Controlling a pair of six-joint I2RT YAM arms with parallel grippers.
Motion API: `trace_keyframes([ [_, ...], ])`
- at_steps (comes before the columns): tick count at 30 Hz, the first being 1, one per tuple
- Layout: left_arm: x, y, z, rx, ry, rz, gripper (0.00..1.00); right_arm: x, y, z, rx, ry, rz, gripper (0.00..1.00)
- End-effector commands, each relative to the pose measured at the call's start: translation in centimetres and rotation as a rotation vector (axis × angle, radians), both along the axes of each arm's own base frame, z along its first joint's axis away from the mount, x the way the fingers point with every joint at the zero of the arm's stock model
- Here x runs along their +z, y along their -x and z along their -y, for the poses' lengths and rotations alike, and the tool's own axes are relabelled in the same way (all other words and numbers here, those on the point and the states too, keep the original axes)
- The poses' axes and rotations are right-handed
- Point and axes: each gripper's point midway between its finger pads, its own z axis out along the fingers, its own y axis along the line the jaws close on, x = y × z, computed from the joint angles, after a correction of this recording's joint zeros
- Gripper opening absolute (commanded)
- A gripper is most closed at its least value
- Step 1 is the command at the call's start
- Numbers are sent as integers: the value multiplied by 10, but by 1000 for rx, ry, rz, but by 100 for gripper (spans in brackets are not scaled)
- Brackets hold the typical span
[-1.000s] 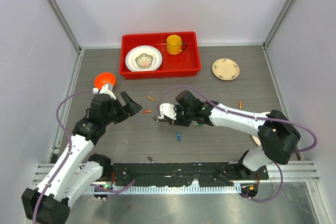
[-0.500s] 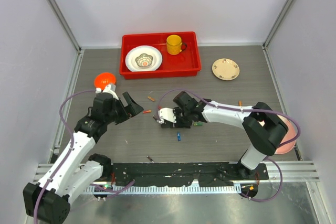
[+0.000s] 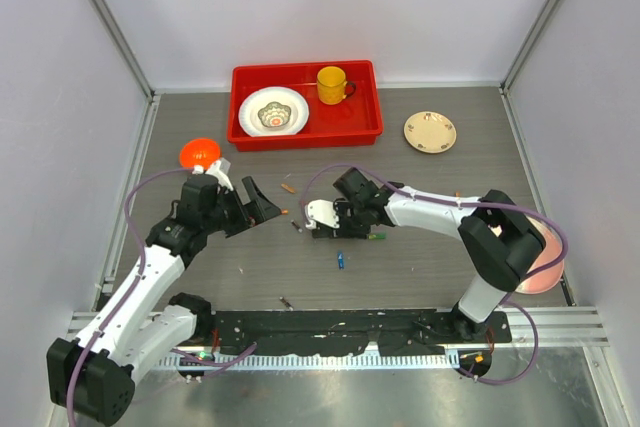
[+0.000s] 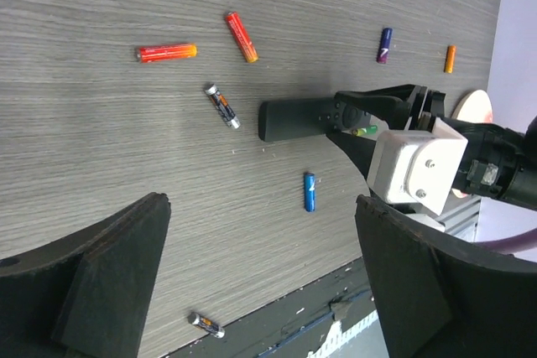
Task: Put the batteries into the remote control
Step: Place the remote control at the center of the board, then pick up the remote control from the center of the board.
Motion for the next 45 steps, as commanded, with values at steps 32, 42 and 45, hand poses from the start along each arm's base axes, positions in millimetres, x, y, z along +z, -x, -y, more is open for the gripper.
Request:
trace_keyframes([
  [32, -4, -13, 130, -870, -594, 333, 100, 283, -2, 75, -1279, -1209, -17, 99],
  [42, -18, -18, 162, -1247, -607, 611, 100, 287, 39, 79, -1150, -1214, -119, 99],
  [45, -31, -31, 170, -1317, -633, 595, 100, 287, 45, 84, -1145, -1211, -112, 99],
])
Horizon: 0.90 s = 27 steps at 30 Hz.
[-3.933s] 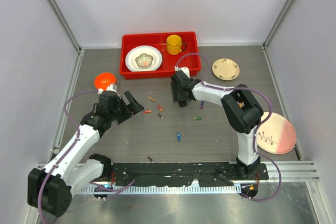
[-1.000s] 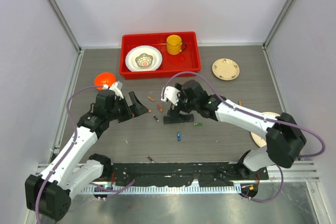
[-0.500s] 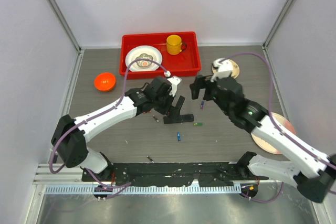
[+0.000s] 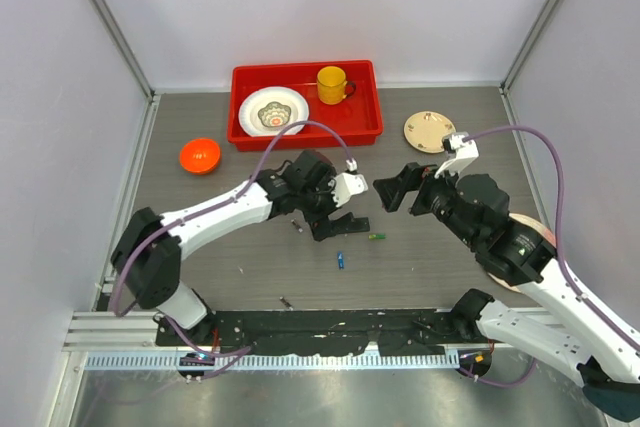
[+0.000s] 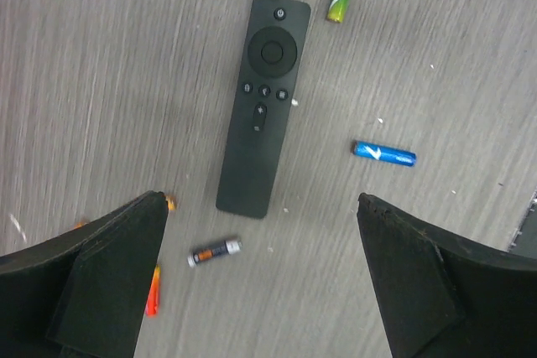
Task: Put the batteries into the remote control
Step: Pick up the remote control from the center of the board.
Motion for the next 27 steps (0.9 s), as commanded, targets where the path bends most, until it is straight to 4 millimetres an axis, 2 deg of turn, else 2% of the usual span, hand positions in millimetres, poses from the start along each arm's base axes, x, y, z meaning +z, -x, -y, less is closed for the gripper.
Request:
trace_keyframes([
  [1, -9, -13, 18, -178, -31, 19, 100, 6, 13, 3, 36, -23, 8, 99],
  [2, -18, -20, 23, -199, -61, 6, 98, 5, 14, 4, 34, -29, 4, 99],
  [5, -37, -25, 20, -209, -110, -50, 94, 3, 19, 6, 37, -39, 0, 99],
  [11, -49, -44, 22, -176, -61, -69, 90, -3, 20, 7, 36, -44, -10, 98],
  [13, -59, -43, 21, -186, -80, -94, 89, -6, 19, 8, 32, -25, -14, 99],
  [18, -62, -41, 34, -206, -17, -110, 89, -10, 17, 8, 24, -7, -23, 99],
  [27, -77, -39, 37, -203, -27, -135, 87, -21, 12, 8, 6, 15, -34, 99],
])
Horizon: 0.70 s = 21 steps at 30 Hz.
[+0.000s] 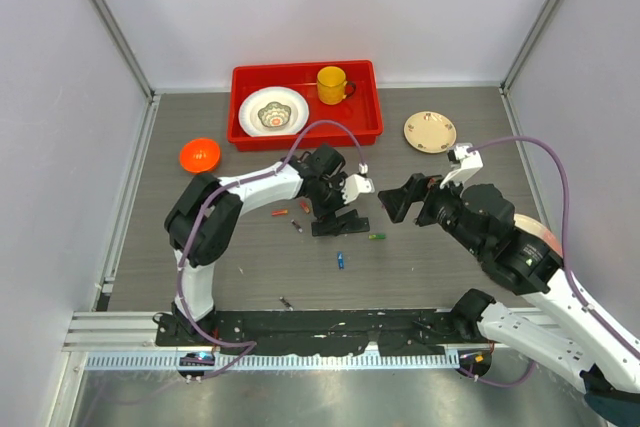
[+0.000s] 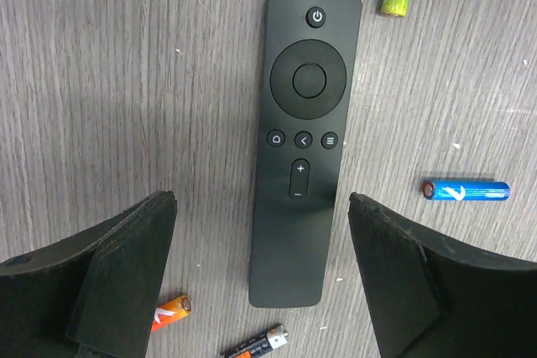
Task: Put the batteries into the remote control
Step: Pick up the remote control from the center of the board.
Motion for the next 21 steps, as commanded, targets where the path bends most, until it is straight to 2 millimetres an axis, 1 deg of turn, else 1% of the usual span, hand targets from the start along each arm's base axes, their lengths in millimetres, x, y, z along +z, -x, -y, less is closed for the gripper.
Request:
trace_keyframes([
  [1, 8, -5, 16, -22, 55, 33, 86, -3, -7, 0, -19, 8, 17, 99],
  [2, 3, -4, 15, -16, 43, 28, 86, -3, -7, 0, -22, 8, 17, 99],
  [4, -1, -3, 17, -18, 32, 37, 84, -5, -8, 0, -22, 15, 16, 99],
  [8, -13, -3, 15, -8, -25, 62, 80, 0, -8, 8, -46, 27, 41, 99],
  [11, -16, 0, 15, -8, -35, 57, 79, 4, -7, 14, -62, 36, 60, 99],
  [15, -23, 6, 13, -7, -52, 44, 78, 3, -7, 19, -78, 49, 62, 99],
  [18, -31, 10, 11, -7, -77, 41, 72, -2, -6, 18, -75, 49, 52, 99],
  [19, -34, 12, 11, -10, -85, 34, 68, -3, -7, 18, -76, 51, 48, 99],
  [21, -36, 14, 11, -9, -92, 32, 65, -5, -6, 19, -78, 49, 42, 99],
])
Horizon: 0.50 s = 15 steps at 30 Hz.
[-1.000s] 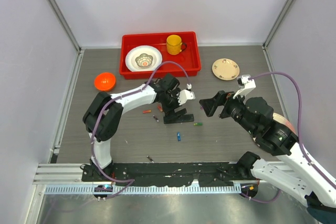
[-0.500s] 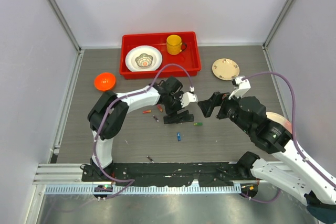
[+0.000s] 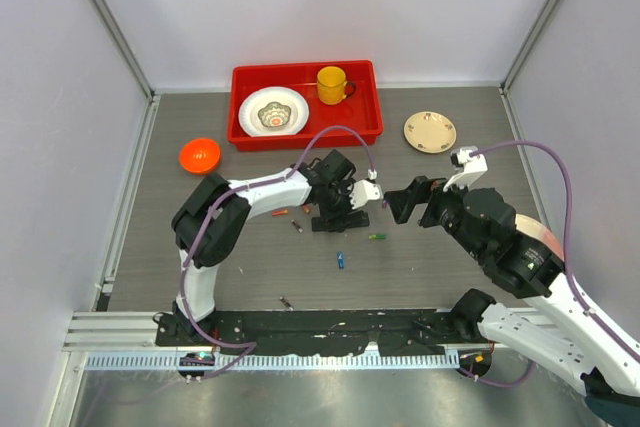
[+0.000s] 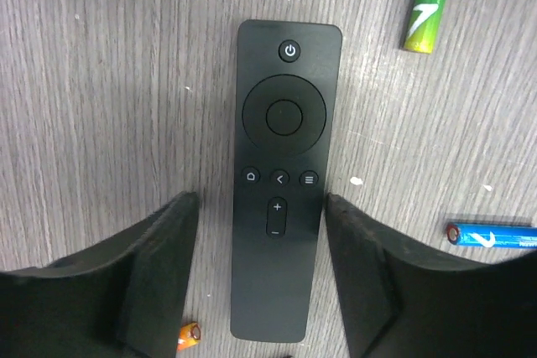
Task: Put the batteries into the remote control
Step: Pick up the remote control from the center of the board.
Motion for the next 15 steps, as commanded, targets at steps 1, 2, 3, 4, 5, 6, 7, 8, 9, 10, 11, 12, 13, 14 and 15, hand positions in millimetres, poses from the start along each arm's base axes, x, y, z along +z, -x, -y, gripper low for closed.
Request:
trace_keyframes([
  [1, -25, 17, -5, 13, -55, -63, 61, 4, -3, 3, -23, -10, 21, 99],
  [2, -25, 18, -5, 12, -53, -64, 59, 5, -2, 4, -25, -15, 23, 99],
  [3, -25, 18, -6, 16, -54, -64, 56, 6, -2, 4, -25, -17, 26, 99],
  [4, -21, 17, -7, 17, -50, -56, 49, 6, -2, 5, -27, -19, 25, 98],
  [5, -19, 16, -5, 21, -43, -51, 44, 7, -2, 5, -27, -19, 28, 99],
  [6, -15, 15, -4, 24, -36, -46, 41, 8, -2, 5, -31, -23, 30, 98],
  [7, -11, 14, -3, 25, -28, -37, 39, 9, -2, 6, -31, -25, 31, 99],
  [8, -1, 12, 0, 30, -7, -22, 38, 11, -2, 6, -32, -27, 33, 99],
  [9, 7, 8, 2, 35, 5, -6, 37, 11, -2, 5, -33, -30, 33, 99],
  [10, 14, 6, 3, 38, 20, 6, 35, 13, -2, 6, -35, -33, 33, 99],
  [11, 27, 4, 6, 41, 45, 32, 32, 14, -3, 6, -38, -35, 36, 99],
  [12, 36, 1, 8, 46, 61, 47, 29, 15, -3, 7, -44, -38, 38, 98],
  [13, 44, -4, 10, 59, 84, 64, 25, 16, -3, 7, -48, -42, 38, 99],
  [14, 61, -6, 12, 67, 119, 87, 23, 17, -4, 9, -61, -42, 41, 98],
  [15, 67, -7, 13, 85, 141, 86, 19, 17, -5, 10, -70, -47, 41, 99],
])
